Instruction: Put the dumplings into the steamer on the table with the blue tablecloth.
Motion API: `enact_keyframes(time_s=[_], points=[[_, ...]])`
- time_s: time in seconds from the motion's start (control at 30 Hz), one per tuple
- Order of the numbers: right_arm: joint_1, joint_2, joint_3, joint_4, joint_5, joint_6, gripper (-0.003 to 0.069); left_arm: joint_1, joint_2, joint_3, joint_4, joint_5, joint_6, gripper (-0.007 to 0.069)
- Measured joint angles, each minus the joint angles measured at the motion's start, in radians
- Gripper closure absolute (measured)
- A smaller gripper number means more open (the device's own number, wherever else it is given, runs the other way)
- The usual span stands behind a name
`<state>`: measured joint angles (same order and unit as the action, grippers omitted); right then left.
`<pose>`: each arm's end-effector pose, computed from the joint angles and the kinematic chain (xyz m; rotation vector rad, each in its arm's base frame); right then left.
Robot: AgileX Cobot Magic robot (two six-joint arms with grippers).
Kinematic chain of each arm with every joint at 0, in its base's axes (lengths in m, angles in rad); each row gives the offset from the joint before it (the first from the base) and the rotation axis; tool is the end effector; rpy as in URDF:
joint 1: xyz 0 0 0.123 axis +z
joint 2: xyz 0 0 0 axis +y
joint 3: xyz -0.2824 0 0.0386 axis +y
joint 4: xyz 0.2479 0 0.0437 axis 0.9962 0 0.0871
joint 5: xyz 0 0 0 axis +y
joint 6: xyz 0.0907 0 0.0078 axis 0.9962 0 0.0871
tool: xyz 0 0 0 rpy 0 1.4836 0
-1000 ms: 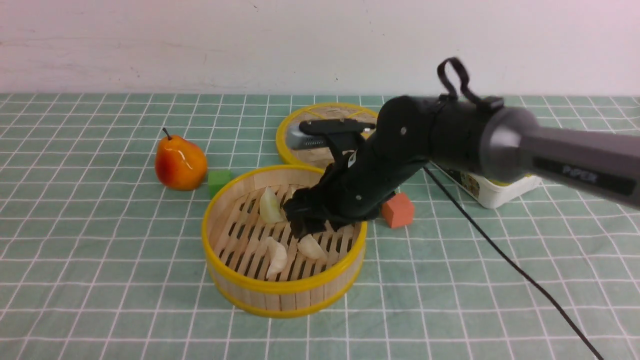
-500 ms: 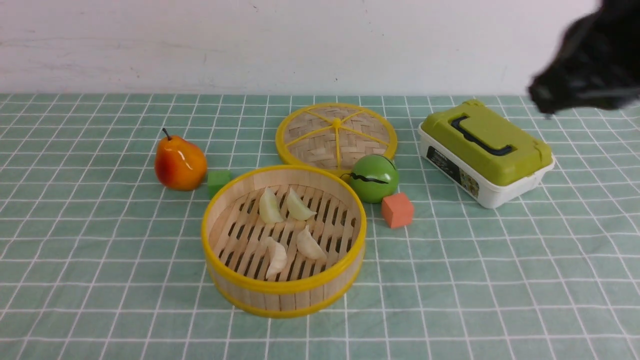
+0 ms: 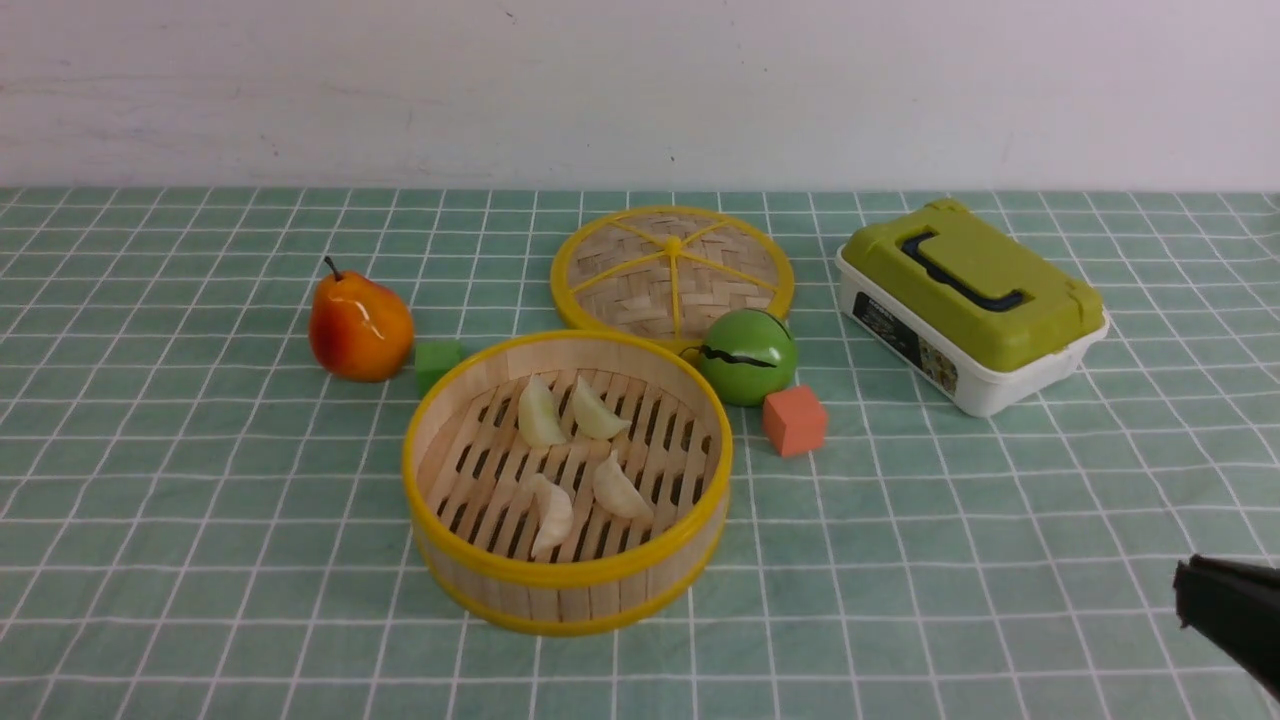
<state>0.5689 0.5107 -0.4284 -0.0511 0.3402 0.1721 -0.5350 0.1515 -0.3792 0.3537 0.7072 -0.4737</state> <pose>0.0927 0.0574 0.2878 -0.4148 1.8864 0.4507 0.0459 -0.0034 0.2709 0.1714 1.9240 -0.2736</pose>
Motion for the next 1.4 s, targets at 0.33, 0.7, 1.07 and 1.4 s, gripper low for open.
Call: enact_keyframes(time_s=[0.33,0.7,1.07,1.4], points=[[0.000,-0.005,0.069,0.101,-0.043,0.021,0.0666,0.000,0.000,0.000,0.000,0.000,0.000,0.0553],[-0.019,-0.091,0.129,-0.016,-0.097,0.023,0.0661,0.000,0.000,0.000,0.000,0.000,0.000,0.0543],[-0.398,-0.519,0.396,-0.028,-0.232,0.010,0.0661,0.000,0.000,0.000,0.000,0.000,0.000,0.0532],[-0.471,-0.522,0.455,0.098,-0.011,-0.215,0.0661,0.000,0.000,0.000,0.000,0.000,0.000,0.0523]])
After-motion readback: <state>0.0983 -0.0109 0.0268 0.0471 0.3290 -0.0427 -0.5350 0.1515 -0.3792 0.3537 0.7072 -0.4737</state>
